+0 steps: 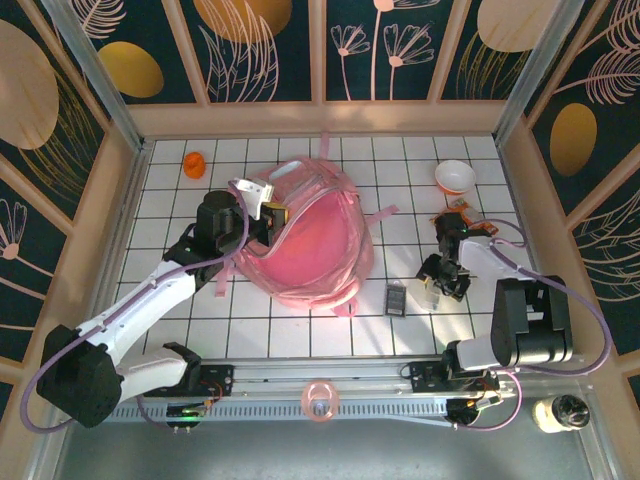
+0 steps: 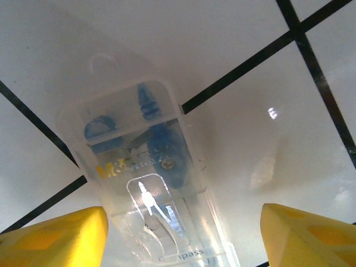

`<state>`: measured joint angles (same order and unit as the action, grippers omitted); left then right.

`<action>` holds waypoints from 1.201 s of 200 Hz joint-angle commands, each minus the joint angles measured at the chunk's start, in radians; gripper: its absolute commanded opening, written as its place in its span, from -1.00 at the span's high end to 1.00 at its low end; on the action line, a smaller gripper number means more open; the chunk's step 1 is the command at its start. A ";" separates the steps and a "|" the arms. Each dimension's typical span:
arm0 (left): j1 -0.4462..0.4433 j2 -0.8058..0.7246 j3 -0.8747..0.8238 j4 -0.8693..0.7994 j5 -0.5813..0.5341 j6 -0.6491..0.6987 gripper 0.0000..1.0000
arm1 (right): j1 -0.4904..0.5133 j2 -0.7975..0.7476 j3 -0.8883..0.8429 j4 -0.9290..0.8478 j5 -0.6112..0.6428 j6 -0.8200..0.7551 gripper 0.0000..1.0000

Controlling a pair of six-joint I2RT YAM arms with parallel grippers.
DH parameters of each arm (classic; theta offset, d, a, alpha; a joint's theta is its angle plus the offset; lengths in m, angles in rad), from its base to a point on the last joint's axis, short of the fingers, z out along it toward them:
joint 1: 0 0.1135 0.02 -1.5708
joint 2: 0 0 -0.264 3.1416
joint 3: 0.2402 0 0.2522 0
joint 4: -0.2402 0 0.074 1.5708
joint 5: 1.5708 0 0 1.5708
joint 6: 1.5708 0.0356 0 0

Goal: Pack the student bag

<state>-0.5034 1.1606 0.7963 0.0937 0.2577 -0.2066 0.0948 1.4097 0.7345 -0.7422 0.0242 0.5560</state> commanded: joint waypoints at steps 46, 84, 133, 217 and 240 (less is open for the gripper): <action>0.003 -0.027 0.003 0.109 -0.006 0.009 1.00 | 0.001 0.090 -0.022 0.059 -0.032 -0.008 -0.02; 0.004 -0.035 0.006 0.106 -0.007 0.009 1.00 | 0.004 0.044 -0.017 0.051 -0.031 -0.007 0.20; 0.003 -0.047 0.002 0.115 -0.005 -0.005 1.00 | 0.025 -0.141 0.079 -0.033 -0.086 0.017 0.29; 0.003 -0.046 0.010 0.149 0.009 -0.028 1.00 | 0.547 -0.221 0.129 0.605 -0.214 0.504 0.23; 0.003 -0.044 0.020 0.144 0.012 -0.025 1.00 | 0.635 -0.071 0.195 0.671 -0.216 0.520 0.22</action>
<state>-0.5034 1.1488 0.7906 0.1024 0.2543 -0.2153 0.6643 1.2182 0.8829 -0.2420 -0.1669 0.9684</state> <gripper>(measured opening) 0.049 0.400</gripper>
